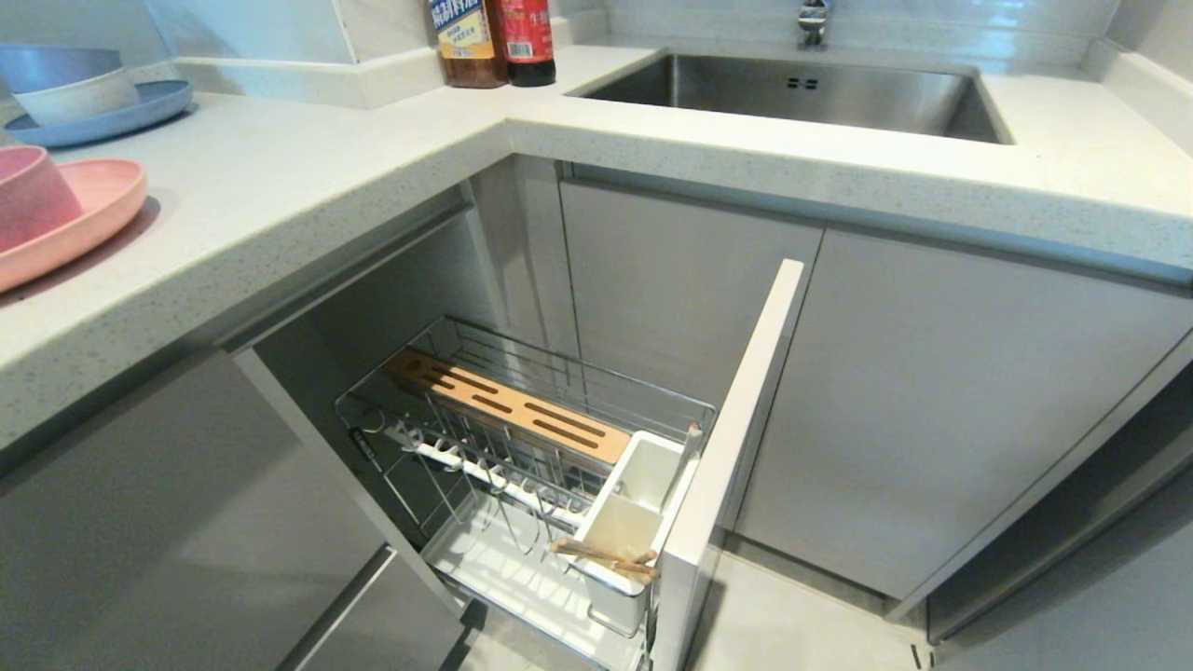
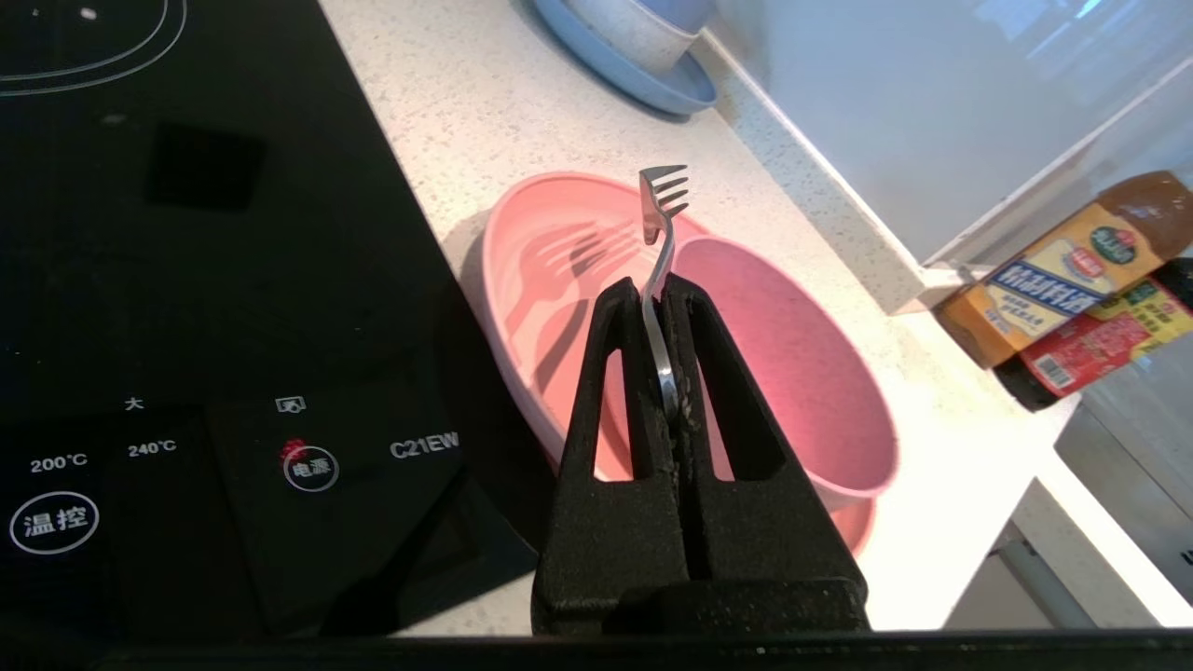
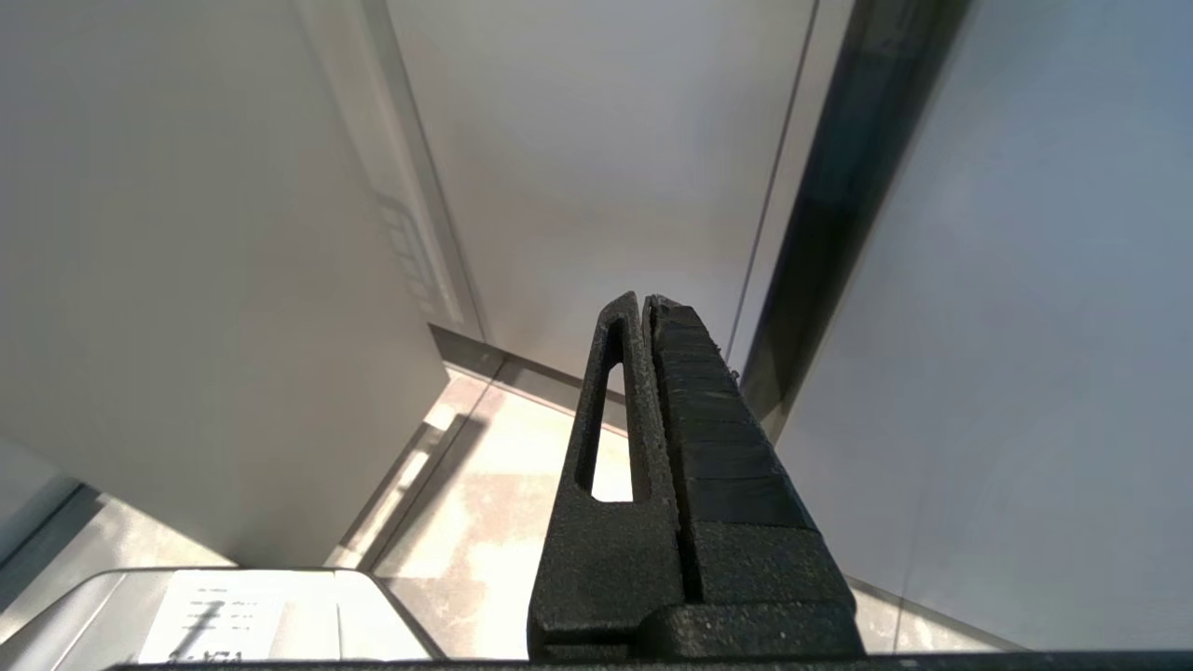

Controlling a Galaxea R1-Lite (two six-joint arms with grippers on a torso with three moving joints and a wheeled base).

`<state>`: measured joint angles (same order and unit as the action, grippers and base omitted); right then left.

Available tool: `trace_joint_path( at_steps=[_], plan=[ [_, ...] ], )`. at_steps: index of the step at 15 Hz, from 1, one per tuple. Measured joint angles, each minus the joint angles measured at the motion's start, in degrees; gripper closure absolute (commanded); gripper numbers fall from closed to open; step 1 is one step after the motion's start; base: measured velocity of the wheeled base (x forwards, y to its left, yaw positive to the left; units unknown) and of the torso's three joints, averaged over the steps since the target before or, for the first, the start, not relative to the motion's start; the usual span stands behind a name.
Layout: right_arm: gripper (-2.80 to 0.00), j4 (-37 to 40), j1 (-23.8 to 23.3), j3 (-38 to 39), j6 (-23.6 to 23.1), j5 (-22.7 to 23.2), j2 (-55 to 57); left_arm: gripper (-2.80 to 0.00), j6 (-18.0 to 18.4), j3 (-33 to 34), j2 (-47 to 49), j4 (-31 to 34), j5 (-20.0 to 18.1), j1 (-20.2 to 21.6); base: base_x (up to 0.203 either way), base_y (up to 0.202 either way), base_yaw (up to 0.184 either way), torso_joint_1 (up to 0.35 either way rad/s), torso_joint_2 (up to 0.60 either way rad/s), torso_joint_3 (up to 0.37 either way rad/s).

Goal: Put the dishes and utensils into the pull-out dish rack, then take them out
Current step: Take the fork out of the cupboard

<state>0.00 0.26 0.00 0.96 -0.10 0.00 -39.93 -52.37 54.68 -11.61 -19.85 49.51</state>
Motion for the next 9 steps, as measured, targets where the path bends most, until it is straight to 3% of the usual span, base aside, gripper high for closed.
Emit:
trace_joint_path(
  at_steps=[9],
  plan=[
    [0.0,0.0,0.1,0.0,0.0,0.0,0.0,0.0,-0.1,2.1,4.2,-6.4,0.0,0.0,0.0,0.0,0.0,0.0,0.0,0.0]
  ],
)
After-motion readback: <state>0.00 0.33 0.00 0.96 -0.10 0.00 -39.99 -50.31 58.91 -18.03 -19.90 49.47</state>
